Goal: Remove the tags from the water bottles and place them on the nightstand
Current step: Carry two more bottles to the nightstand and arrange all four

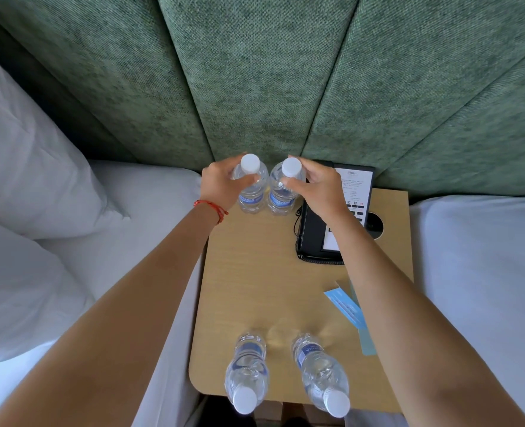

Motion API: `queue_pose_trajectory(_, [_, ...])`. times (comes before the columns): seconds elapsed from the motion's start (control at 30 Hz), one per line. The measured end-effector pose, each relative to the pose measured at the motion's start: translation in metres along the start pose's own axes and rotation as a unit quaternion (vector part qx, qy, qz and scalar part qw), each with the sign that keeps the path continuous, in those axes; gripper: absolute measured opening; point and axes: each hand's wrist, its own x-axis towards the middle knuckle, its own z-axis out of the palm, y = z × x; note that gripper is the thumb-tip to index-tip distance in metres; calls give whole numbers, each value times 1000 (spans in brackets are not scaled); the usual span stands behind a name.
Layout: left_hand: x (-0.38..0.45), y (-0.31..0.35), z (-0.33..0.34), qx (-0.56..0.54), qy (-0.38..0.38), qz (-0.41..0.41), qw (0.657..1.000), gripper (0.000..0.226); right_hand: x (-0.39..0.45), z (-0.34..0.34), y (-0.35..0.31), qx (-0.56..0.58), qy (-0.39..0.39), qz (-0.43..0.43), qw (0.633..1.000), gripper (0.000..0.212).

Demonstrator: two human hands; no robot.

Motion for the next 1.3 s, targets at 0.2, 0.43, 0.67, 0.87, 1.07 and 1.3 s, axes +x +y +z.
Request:
queue_pose_trajectory(0.2, [9, -4, -5, 6, -42, 0, 999, 42, 2, -3, -1, 1, -24, -5, 1000, 51])
queue_pose_trajectory(0.43, [5, -4, -3, 15, -24, 13, 1000, 43, 1, -1, 1, 9, -18, 4, 1000, 52])
queue_pose_trajectory(0.67, [-26, -10, -2, -41, 11, -11, 999, 45, -15, 1, 8, 13, 26, 19, 999, 50])
queue_pose_trajectory(0.87, [-90, -25, 3, -115, 47, -76, 989, 35, -73, 1, 21, 22, 51, 58, 997, 47])
queue_pose_trajectory(1.07, [-166, -24, -9, -173, -6, -104, 979, 23, -153, -4, 24, 61, 51, 85, 993, 38])
queue_pose_trajectory(1.3, [-236, -22, -21, -189, -53, -93, 976, 22, -236, -8, 19, 84, 4, 90, 992, 34])
